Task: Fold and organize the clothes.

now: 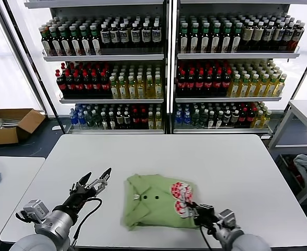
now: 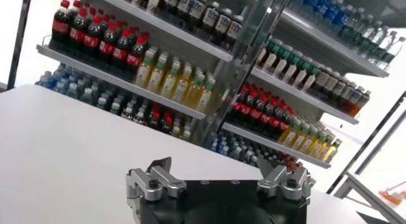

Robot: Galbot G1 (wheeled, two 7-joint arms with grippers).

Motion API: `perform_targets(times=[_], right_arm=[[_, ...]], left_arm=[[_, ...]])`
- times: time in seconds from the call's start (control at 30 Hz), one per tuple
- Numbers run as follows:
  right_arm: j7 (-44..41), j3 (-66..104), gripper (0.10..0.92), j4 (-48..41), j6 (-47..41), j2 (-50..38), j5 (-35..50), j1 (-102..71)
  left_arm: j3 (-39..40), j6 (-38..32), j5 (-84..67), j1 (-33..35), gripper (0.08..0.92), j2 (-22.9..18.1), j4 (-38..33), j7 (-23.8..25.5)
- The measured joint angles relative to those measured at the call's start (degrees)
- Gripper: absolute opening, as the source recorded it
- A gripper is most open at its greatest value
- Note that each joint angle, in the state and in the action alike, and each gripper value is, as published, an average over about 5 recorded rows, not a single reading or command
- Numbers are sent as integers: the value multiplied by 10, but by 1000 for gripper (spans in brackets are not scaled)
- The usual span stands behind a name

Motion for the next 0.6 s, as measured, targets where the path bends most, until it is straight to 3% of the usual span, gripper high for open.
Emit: perform_targets(times=[0.6], right_arm=[[1, 103, 644, 31, 73, -12, -4, -48]], left_arm=[[0, 0, -8, 6, 823, -4, -1, 5]])
